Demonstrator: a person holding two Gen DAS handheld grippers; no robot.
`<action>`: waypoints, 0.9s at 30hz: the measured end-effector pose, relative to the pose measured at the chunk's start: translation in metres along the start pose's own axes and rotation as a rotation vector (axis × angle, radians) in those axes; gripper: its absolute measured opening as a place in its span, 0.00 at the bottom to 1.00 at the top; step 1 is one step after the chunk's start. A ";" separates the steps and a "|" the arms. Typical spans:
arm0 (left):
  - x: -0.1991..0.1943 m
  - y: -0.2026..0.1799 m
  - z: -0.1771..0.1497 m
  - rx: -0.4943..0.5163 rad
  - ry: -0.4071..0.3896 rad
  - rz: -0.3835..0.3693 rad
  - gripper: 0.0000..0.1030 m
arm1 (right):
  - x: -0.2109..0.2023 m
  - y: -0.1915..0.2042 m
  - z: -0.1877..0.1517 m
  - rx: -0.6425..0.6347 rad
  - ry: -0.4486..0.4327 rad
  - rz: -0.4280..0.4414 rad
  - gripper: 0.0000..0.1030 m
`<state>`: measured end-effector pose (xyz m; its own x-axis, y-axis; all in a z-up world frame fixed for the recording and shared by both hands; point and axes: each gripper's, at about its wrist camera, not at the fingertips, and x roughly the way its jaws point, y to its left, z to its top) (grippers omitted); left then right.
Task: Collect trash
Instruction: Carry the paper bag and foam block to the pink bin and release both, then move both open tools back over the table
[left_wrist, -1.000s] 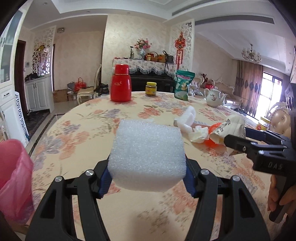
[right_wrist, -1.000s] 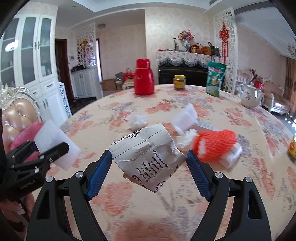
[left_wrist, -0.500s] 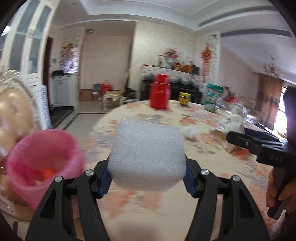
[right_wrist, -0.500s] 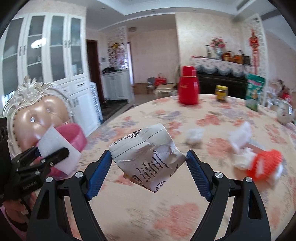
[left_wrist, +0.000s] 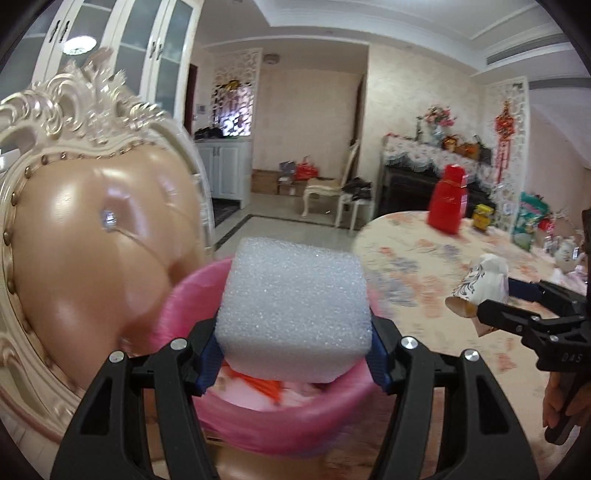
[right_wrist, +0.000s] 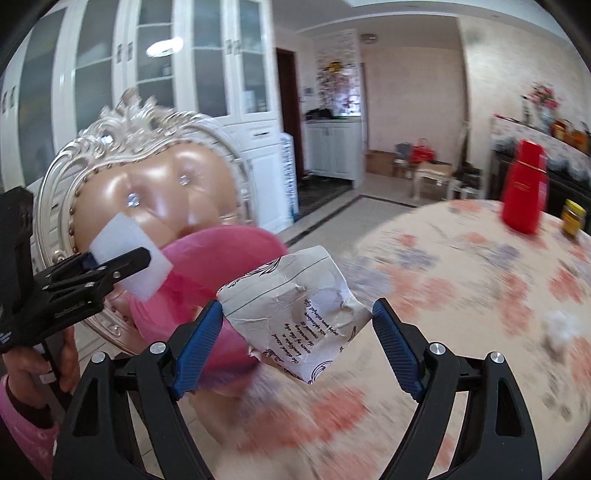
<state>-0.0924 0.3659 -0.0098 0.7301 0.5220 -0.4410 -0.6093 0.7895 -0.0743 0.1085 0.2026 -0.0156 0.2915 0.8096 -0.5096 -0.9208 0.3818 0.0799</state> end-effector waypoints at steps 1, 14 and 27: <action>0.004 0.009 0.001 -0.002 0.006 0.008 0.60 | 0.010 0.006 0.004 -0.011 0.002 0.013 0.77; 0.060 0.058 0.004 -0.011 0.050 0.003 0.62 | 0.088 0.034 0.034 -0.023 0.029 0.110 0.79; 0.023 0.056 -0.015 -0.049 0.002 0.089 0.95 | 0.036 0.012 0.018 -0.011 -0.011 0.075 0.86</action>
<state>-0.1142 0.4168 -0.0377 0.6722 0.5883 -0.4496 -0.6857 0.7237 -0.0783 0.1125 0.2445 -0.0172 0.2245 0.8406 -0.4929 -0.9428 0.3153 0.1083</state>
